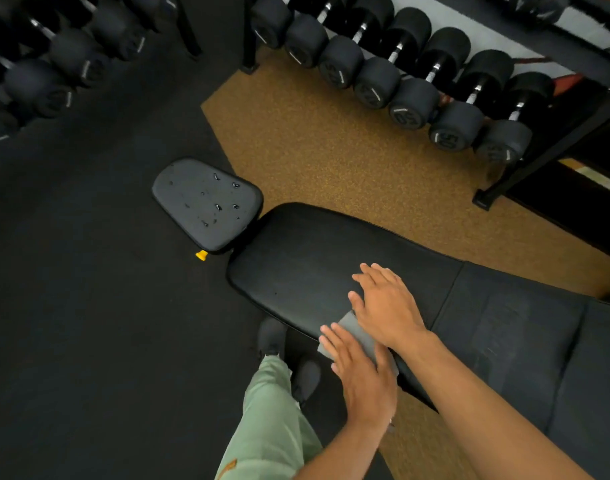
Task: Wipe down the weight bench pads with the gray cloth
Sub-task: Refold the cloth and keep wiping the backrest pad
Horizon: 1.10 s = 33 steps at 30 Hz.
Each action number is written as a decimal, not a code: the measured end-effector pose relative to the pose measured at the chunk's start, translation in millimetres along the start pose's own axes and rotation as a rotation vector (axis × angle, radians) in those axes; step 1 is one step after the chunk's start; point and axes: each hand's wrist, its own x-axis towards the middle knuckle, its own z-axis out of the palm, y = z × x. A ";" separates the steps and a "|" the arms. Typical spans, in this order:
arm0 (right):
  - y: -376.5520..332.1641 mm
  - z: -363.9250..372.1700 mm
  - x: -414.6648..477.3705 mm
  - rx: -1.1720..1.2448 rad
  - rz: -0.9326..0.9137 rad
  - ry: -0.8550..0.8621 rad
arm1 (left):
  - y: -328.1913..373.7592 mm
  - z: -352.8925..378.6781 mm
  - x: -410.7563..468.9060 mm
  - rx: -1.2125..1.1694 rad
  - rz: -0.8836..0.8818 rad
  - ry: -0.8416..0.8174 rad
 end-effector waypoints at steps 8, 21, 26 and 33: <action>-22.1 10.1 13.5 0.014 -0.040 -0.067 | -1.1 -9.8 82.2 -0.416 -0.395 0.290; -22.3 32.7 37.0 -0.017 -0.075 -0.093 | -21.6 -75.4 173.9 -0.331 -0.573 0.501; -38.4 52.1 45.4 -0.054 -0.142 -0.142 | -42.0 -107.4 217.0 -0.315 -0.583 0.493; -47.2 59.3 58.6 -0.051 -0.111 -0.120 | -56.4 -112.1 211.3 -0.700 -0.652 0.478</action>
